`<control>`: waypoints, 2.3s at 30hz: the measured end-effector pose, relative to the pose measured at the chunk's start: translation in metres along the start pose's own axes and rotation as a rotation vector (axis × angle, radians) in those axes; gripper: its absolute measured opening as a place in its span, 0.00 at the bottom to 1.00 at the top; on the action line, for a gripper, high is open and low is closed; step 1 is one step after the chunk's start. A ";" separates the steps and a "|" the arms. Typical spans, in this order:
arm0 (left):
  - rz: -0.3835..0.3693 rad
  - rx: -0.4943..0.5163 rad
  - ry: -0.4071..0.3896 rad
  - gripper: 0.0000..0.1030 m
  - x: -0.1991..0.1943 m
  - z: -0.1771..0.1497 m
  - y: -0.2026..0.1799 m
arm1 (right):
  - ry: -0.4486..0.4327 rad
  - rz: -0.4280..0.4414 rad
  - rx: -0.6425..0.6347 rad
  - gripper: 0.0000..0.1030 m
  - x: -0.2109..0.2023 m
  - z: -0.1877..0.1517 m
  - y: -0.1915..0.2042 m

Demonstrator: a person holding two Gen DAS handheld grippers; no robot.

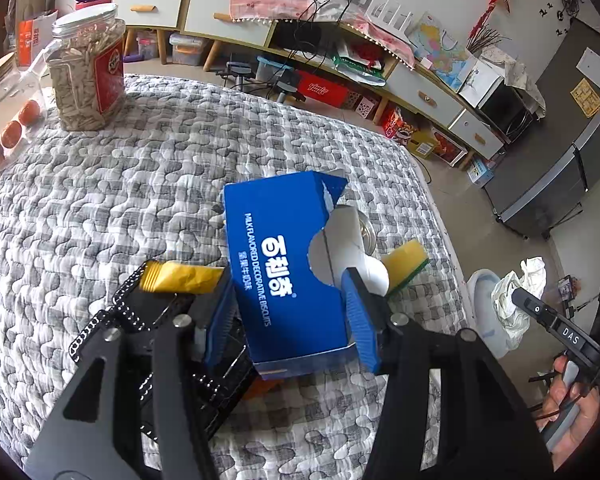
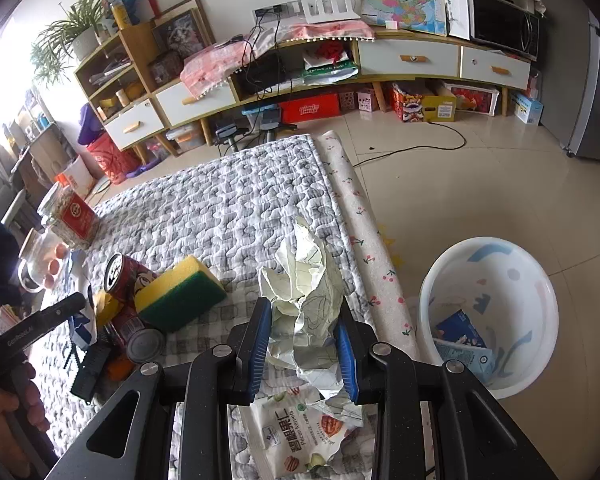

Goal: Collect trash
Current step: 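Grasp the blue biscuit box with the left tool while the right tool holds the wrapper, then carry the wrapper with the right tool and the box with the left tool into the bin, releasing both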

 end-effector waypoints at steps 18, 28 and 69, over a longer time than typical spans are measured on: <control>-0.069 0.097 -0.048 0.53 -0.035 -0.014 -0.043 | -0.121 -0.024 0.114 0.31 -0.051 0.011 -0.063; -0.102 0.192 -0.022 0.53 -0.022 -0.035 -0.094 | -0.161 -0.088 0.270 0.31 -0.082 -0.007 -0.146; -0.193 0.576 0.239 0.54 0.112 -0.138 -0.311 | -0.053 -0.266 0.486 0.72 -0.108 -0.089 -0.275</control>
Point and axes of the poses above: each gripper's, at about its wrist camera, not at the fingertips, and x roughly the way its jaws point, y to its left, z to its top, the point moved 9 cm from there along x, roughly the way its jaws point, and after that the axes turned 9 degrees about -x, right-handed, at the moved point
